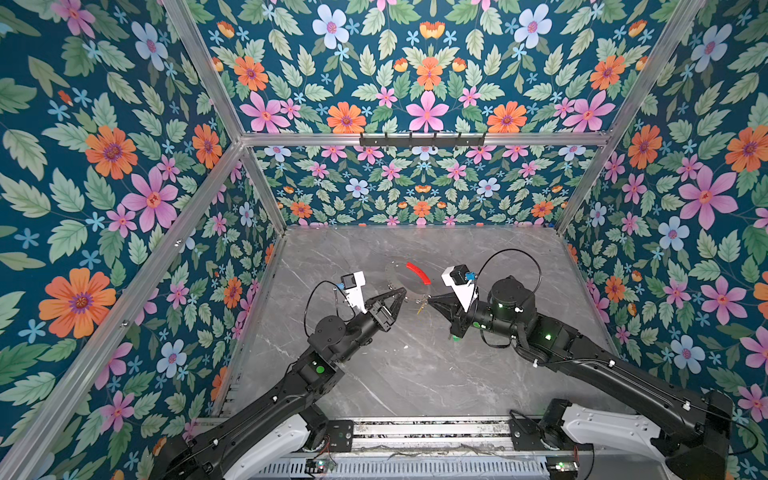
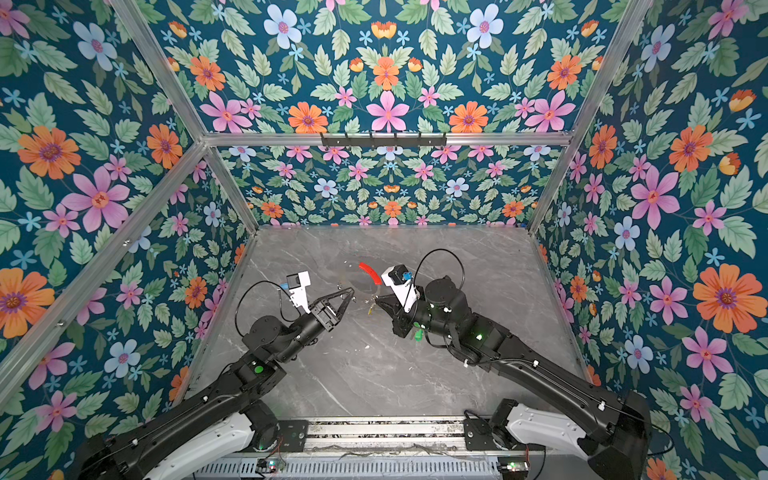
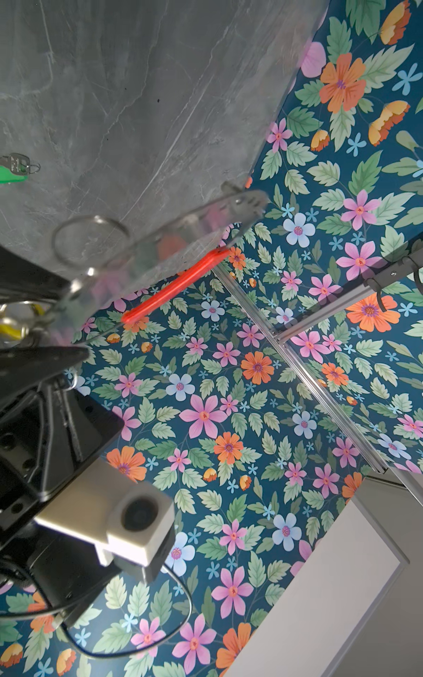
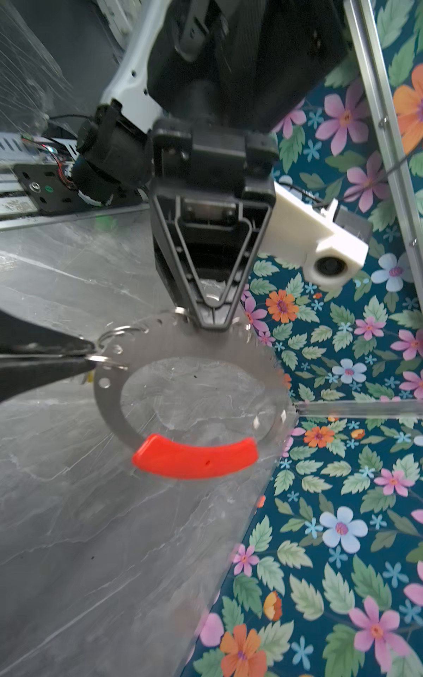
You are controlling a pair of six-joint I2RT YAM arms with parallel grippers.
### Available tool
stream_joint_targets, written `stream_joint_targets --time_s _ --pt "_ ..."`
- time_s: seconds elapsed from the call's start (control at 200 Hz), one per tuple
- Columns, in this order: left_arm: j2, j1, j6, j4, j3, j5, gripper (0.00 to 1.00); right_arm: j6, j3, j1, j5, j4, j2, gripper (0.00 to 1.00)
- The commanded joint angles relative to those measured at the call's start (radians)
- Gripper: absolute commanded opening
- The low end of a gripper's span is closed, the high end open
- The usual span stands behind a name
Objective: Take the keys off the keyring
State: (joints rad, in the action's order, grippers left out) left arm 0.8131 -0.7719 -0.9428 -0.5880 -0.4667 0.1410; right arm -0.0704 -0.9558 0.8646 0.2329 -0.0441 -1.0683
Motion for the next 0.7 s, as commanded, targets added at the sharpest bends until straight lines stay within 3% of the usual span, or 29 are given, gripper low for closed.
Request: stream_joint_targets --time_s 0.0,0.29,0.495,0.585,0.695 --pt "0.001 0.0 0.02 0.028 -0.015 0.022 0.37 0.031 -0.008 -0.009 0.077 0.008 0.01 0.0" --pt "-0.007 0.0 0.045 0.094 -0.023 0.058 0.47 0.022 0.006 -0.063 -0.031 0.008 0.071 0.0" --pt "-0.056 0.0 0.079 0.177 -0.025 0.045 0.48 0.027 0.005 -0.112 -0.078 -0.034 0.114 0.0" --pt "-0.08 0.0 0.127 0.228 -0.041 0.044 0.48 0.036 -0.004 -0.129 -0.03 -0.066 0.124 0.0" --pt "-0.086 0.001 0.244 0.231 -0.074 0.129 0.45 0.035 -0.026 -0.175 0.145 -0.114 0.116 0.0"
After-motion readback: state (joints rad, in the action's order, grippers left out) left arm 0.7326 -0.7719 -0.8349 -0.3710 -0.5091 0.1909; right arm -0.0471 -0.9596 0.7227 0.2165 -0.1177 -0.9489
